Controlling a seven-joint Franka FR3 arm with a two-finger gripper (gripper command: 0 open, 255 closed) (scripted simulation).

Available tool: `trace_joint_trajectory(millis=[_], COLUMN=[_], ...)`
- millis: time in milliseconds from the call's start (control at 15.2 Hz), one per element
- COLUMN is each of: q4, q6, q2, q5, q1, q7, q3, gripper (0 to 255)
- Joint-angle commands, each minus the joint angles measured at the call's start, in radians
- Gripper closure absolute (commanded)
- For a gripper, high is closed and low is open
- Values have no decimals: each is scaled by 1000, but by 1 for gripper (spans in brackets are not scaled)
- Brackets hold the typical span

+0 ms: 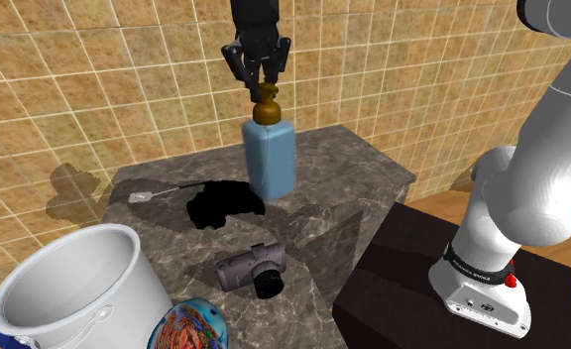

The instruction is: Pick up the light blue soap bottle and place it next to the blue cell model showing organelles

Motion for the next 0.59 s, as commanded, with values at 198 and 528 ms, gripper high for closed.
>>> trace_joint_trajectory(millis=[198,528], q4=[17,69], q6=[-38,-79], q2=[-23,-12], q5=[13,18], q1=[49,101], q7=[115,241], q3=[63,136], gripper=[255,255])
